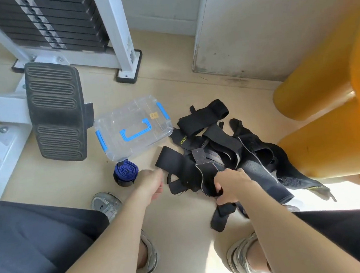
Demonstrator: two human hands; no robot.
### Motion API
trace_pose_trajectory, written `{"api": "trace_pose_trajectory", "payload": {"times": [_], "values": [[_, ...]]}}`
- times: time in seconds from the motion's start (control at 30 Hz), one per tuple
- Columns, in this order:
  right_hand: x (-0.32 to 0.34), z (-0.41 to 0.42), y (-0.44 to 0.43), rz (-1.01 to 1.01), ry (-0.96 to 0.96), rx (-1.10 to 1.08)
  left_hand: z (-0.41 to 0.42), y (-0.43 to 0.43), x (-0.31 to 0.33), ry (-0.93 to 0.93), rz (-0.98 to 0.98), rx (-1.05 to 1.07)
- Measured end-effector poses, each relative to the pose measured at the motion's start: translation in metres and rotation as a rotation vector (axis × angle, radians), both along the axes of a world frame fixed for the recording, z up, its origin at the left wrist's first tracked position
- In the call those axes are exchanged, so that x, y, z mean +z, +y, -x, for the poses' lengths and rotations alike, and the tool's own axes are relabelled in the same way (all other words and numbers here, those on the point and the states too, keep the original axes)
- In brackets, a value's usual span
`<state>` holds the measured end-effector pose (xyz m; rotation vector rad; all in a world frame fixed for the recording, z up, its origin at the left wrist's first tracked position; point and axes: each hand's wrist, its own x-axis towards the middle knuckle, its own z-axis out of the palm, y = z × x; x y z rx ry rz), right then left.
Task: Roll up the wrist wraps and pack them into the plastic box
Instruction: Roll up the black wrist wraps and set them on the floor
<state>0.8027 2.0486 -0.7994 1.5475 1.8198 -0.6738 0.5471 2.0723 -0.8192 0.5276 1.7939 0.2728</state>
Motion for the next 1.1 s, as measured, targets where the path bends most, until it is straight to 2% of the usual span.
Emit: {"api": "trace_pose_trajectory", "payload": {"times": [0.07, 0.13, 0.23, 0.4, 0.5, 0.6, 0.67, 0.77, 0.87, 1.0, 1.1], "values": [[0.001, -0.006, -0.012, -0.067, -0.019, 0.027, -0.016, -0.005, 0.006, 0.003, -0.093, -0.174], [0.001, -0.006, -0.02, -0.158, 0.019, 0.039, -0.029, -0.009, 0.013, -0.053, -0.1, -0.303], [0.007, 0.002, -0.026, -0.45, 0.156, 0.025, -0.049, -0.017, 0.019, -0.146, -0.058, -0.388], [0.027, 0.019, -0.04, -0.817, 0.336, 0.089, -0.076, -0.013, 0.035, -0.52, -0.081, -0.134], [0.037, 0.027, -0.05, -0.945, 0.444, 0.102, -0.086, -0.002, 0.05, -0.51, -0.139, -0.104], [0.049, 0.029, -0.055, -0.772, 0.523, -0.031, -0.095, 0.006, 0.059, -0.305, -0.266, -0.109], [0.052, 0.021, -0.059, -0.632, 0.495, -0.077, -0.097, 0.007, 0.067, -0.154, -0.365, -0.043], [0.049, 0.001, -0.068, -0.378, 0.324, -0.129, -0.089, 0.005, 0.074, -0.096, -0.51, 0.14], [0.04, -0.016, -0.078, -0.136, 0.247, -0.247, -0.079, 0.001, 0.08, -0.059, -0.594, 0.163], [0.039, -0.022, -0.079, -0.026, 0.285, -0.336, -0.068, -0.001, 0.079, -0.025, -0.609, 0.109], [0.045, -0.019, -0.064, -0.054, 0.377, -0.412, -0.056, -0.003, 0.073, 0.136, -0.609, -0.054]]}}
